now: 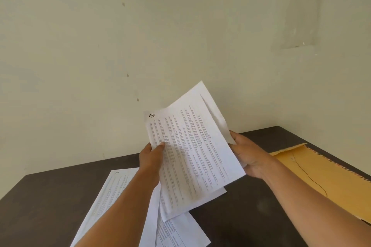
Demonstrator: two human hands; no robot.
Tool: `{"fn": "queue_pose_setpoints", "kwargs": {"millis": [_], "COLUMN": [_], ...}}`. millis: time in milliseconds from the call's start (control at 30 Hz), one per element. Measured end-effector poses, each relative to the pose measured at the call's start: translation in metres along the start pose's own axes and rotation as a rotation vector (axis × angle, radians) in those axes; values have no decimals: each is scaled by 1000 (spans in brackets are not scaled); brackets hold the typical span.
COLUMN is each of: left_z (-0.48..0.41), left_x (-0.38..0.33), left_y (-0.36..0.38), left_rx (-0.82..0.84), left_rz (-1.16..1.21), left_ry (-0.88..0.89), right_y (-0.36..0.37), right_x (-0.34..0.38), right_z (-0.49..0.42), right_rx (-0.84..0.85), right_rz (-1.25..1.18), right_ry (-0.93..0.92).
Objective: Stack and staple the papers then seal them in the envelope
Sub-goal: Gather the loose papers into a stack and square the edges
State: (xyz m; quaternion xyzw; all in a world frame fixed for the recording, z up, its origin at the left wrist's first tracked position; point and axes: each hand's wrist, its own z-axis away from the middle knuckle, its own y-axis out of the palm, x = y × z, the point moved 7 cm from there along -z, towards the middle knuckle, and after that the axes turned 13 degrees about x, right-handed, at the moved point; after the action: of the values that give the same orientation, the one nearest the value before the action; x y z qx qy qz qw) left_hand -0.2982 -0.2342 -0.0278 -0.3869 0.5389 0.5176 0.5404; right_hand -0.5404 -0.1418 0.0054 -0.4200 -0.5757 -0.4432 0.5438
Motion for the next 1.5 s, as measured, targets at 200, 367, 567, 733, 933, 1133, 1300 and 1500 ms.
{"fn": "queue_pose_setpoints", "kwargs": {"millis": [200, 367, 567, 733, 933, 1133, 1300, 1500], "left_z": [13, 37, 68, 96, 117, 113, 108, 113], "left_x": [-7, -23, -22, -20, -5, 8, 8, 9], "left_y": [-44, -106, -181, -250, -298, -293, -283, -305], "left_rx": [-1, -88, -202, -411, -400, -304, -277, -300], "left_rz": [37, -86, -148, -212, -287, -270, -288, -144], "left_ry": [-40, 26, 38, 71, -37, -95, -64, -25], "right_y": [38, 79, 142, 214, 256, 250, 241, 186], "right_x": [-2, -10, -45, -81, -106, -108, -110, -111], "right_z": [-16, -44, -94, -108, -122, -128, -129, -130], "right_rx": [159, 263, 178, 226, 249, 151, 121, -263], "right_rz": [-37, -58, 271, 387, 371, 329, 317, 887], "right_ry": [32, 105, 207, 221, 288, 297, 305, 392]}}
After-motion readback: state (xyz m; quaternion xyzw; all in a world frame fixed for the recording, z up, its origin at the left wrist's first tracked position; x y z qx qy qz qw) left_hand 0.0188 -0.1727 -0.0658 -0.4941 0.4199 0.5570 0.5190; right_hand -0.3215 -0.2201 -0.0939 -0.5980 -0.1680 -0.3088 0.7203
